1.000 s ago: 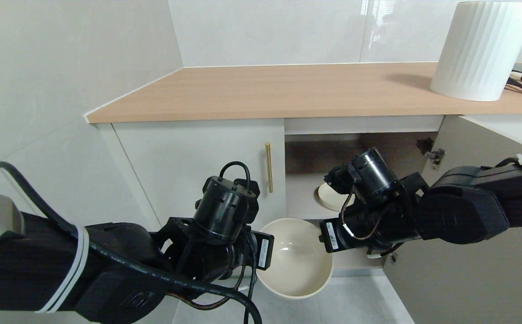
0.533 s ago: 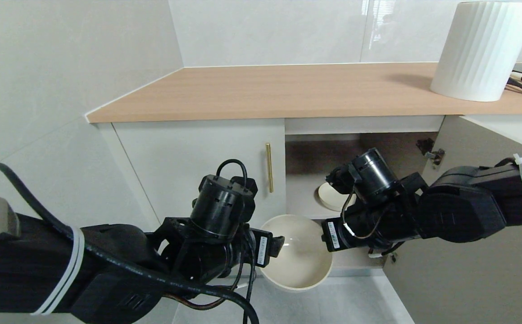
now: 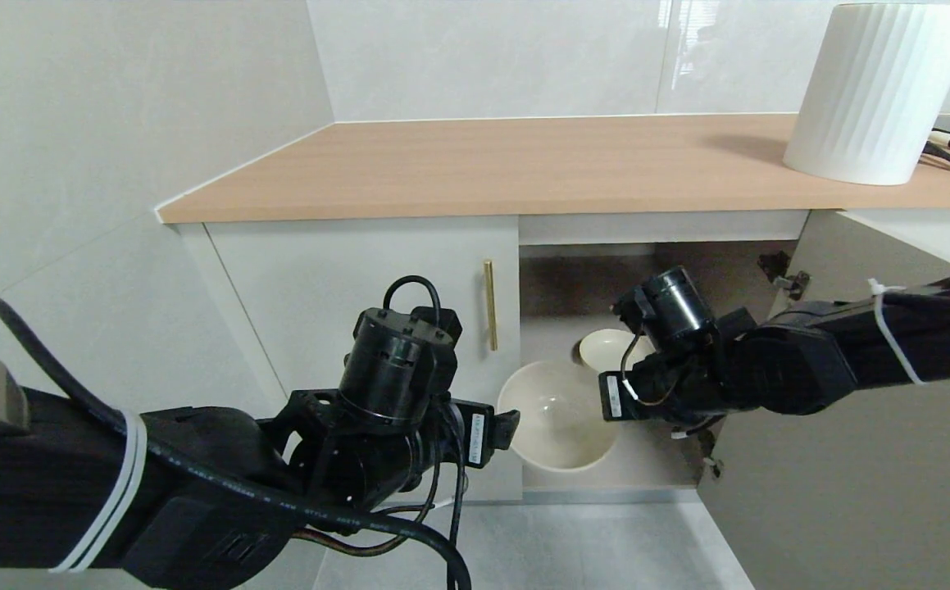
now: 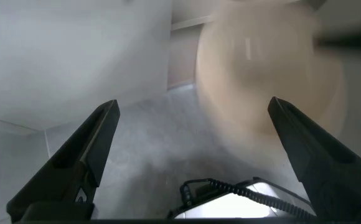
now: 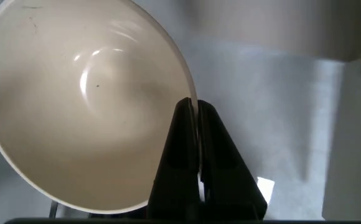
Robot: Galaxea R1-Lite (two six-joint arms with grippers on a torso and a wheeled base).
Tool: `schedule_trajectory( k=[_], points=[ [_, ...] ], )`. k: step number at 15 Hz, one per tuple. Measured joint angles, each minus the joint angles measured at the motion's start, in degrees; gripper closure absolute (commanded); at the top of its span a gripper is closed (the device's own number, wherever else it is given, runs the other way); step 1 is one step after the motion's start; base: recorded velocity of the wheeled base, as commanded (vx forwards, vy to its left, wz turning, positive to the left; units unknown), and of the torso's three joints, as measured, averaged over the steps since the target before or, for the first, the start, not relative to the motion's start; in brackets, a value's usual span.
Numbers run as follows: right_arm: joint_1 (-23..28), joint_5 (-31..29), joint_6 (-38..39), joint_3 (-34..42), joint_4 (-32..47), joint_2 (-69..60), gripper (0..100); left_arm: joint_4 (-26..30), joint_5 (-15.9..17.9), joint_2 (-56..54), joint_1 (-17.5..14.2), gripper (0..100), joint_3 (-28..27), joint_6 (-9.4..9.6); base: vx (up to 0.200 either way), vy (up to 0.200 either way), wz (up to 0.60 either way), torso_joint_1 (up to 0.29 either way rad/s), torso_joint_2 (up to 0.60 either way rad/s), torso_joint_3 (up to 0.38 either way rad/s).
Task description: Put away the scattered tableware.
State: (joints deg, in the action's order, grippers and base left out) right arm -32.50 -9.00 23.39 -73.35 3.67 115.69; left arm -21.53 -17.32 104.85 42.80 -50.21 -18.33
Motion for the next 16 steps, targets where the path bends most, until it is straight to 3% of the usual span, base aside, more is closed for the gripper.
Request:
schedule_trajectory(
  k=[5, 9, 16],
  points=[
    [6.77, -8.08, 5.61, -3.46, -15.37, 7.98, 100, -0.04, 0.00, 0.00, -0.09, 0, 0.05, 0.00, 0.000, 0.000, 0.00, 0.000, 0.00, 0.000],
    [9.90, -8.96, 5.42, -3.91, -22.77, 11.85, 100, -0.06, 0.04, 0.00, -0.20, 0, 0.02, 0.00, 0.000, 0.000, 0.00, 0.000, 0.00, 0.000],
    [14.46, -9.97, 5.25, -9.80, -24.19, 18.05, 100, -0.09, 0.09, 0.24, -0.20, 0, -0.02, -0.02, 0.000, 0.000, 0.00, 0.000, 0.00, 0.000]
  ],
)
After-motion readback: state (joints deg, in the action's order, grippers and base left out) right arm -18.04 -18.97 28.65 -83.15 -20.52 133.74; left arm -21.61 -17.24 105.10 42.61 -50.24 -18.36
